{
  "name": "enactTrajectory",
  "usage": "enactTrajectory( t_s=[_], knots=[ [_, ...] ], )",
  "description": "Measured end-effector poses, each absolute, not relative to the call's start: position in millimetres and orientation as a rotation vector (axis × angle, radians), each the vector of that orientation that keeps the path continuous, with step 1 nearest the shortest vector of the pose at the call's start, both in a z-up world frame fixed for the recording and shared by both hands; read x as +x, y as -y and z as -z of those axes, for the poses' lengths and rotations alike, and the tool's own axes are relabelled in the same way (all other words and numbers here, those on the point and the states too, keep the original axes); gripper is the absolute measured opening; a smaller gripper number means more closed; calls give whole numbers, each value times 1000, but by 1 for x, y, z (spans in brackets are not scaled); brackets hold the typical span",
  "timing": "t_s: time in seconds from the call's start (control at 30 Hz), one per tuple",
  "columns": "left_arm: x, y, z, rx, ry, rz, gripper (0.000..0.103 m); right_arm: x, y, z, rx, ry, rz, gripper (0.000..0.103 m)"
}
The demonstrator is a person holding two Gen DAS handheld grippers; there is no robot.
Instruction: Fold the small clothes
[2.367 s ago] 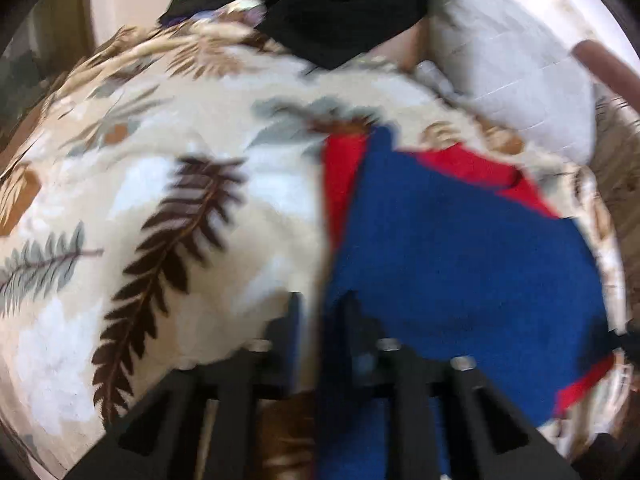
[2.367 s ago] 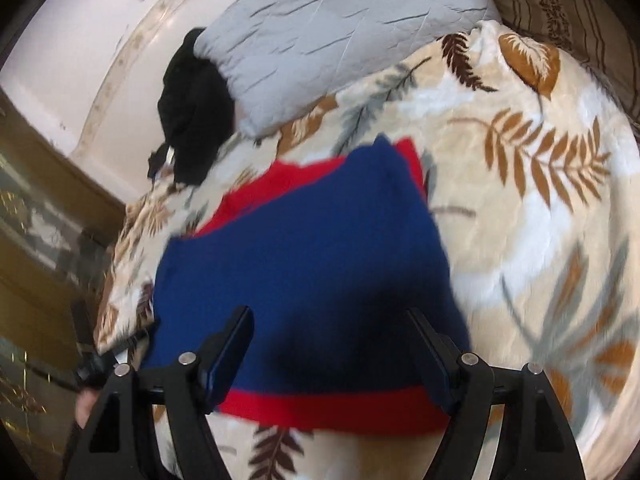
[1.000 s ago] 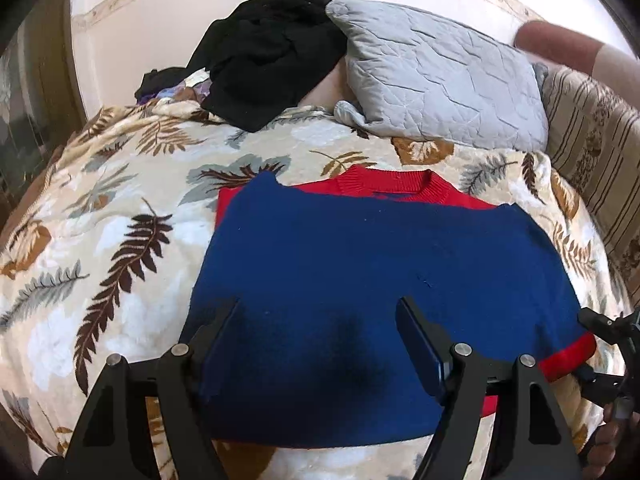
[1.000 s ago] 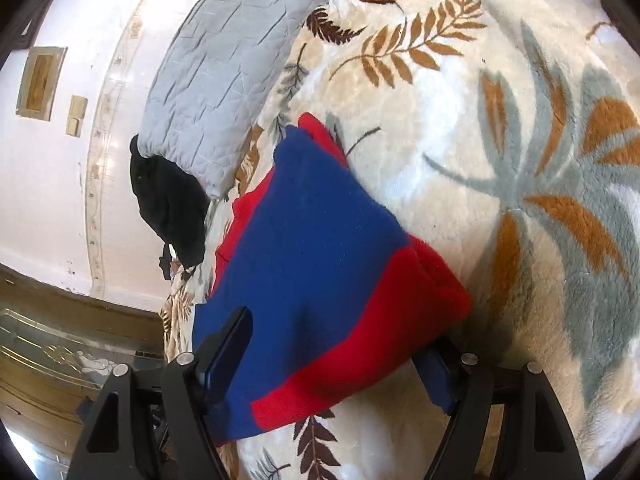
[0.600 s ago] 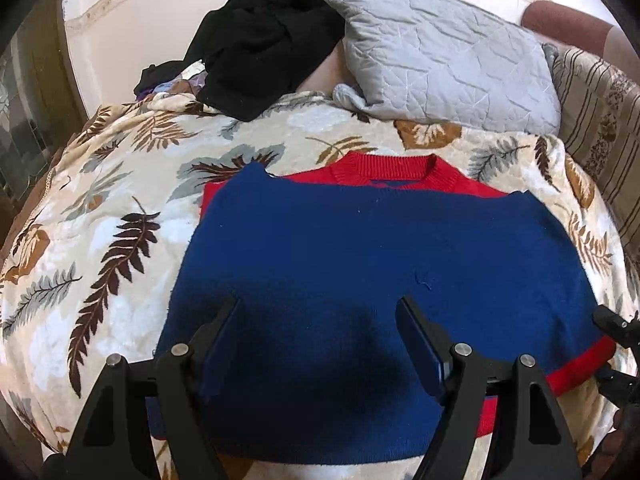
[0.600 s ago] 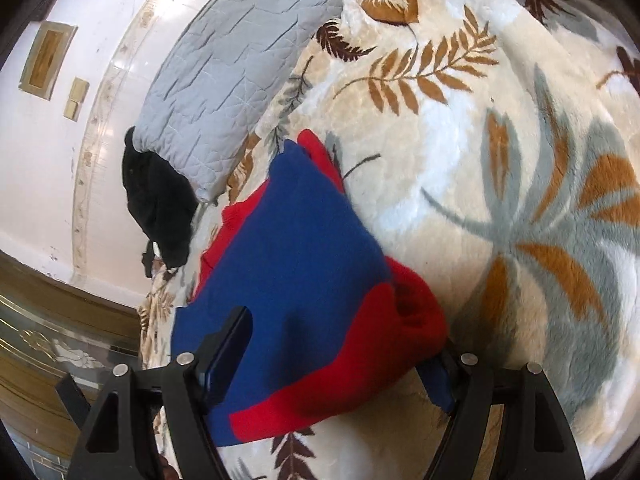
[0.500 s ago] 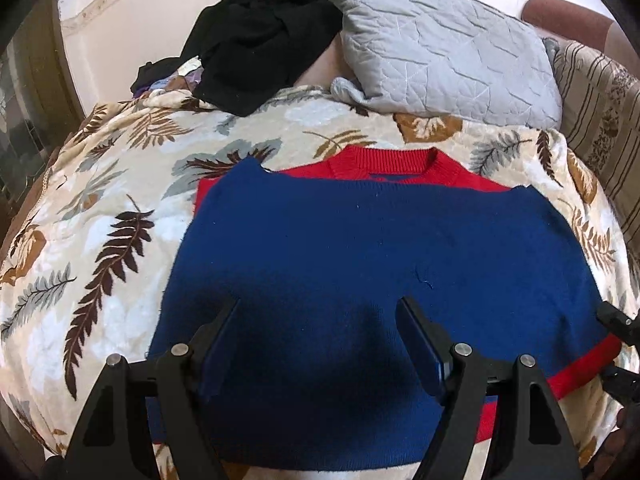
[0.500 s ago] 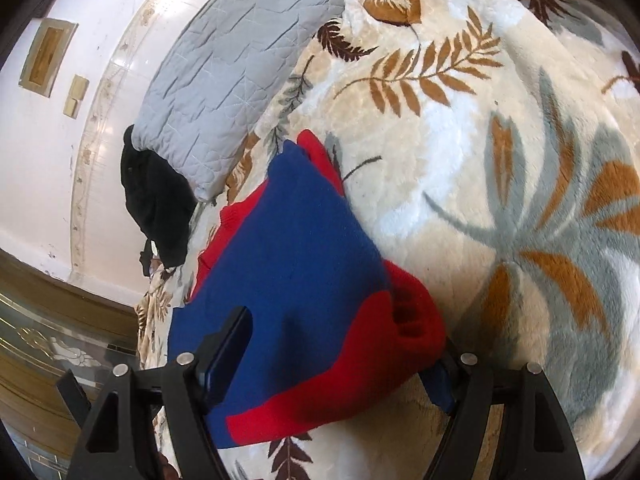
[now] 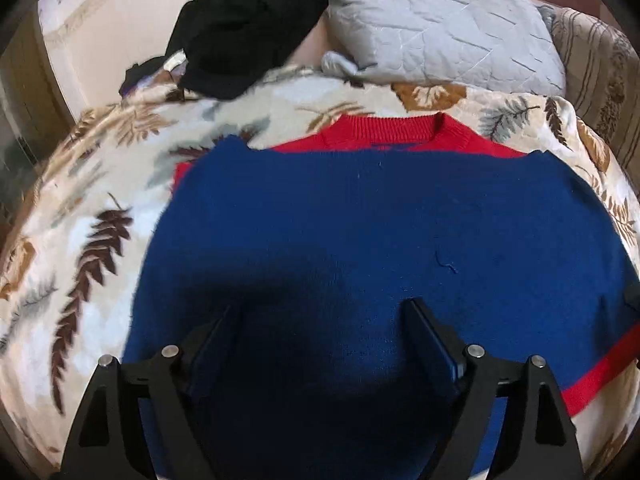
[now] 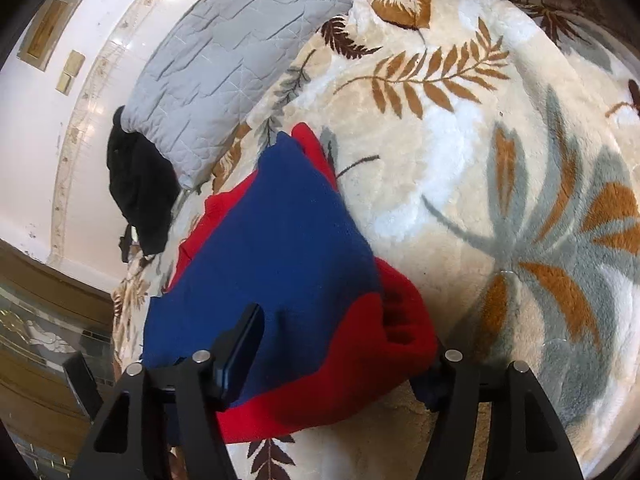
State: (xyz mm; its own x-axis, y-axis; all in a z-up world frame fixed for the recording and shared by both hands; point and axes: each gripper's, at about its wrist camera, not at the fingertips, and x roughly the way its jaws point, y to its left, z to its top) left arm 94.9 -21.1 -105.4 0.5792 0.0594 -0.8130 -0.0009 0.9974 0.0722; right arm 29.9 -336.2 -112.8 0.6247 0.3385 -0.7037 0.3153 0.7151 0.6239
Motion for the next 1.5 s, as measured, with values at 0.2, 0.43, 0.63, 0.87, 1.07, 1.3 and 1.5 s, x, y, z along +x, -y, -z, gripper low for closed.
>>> enactTrajectory(
  t_s=[0.2,0.43,0.63,0.87,1.07,1.3,1.5],
  knots=[
    [92,21,100,83,-915,-24,87,25,333,116,808,-940,-1,70],
    [101,18,125,92,-919,-12,94,48,323,111,696,-974,-12,9],
    [102,20,128,100,-894,-17,94,34,327,114,602,-1039,23,26],
    [93,18,124,96,-875,-17,95,35,370,74,617,-894,-30,72],
    [92,17,125,95,-867,-17,95,153,367,91,551,-1047,-167,72],
    [91,19,126,102,-858,-20,96,195,341,97,307,-1079,-55,14],
    [92,19,126,110,-858,-26,96,149,354,82,406,-1002,-16,36]
  ],
)
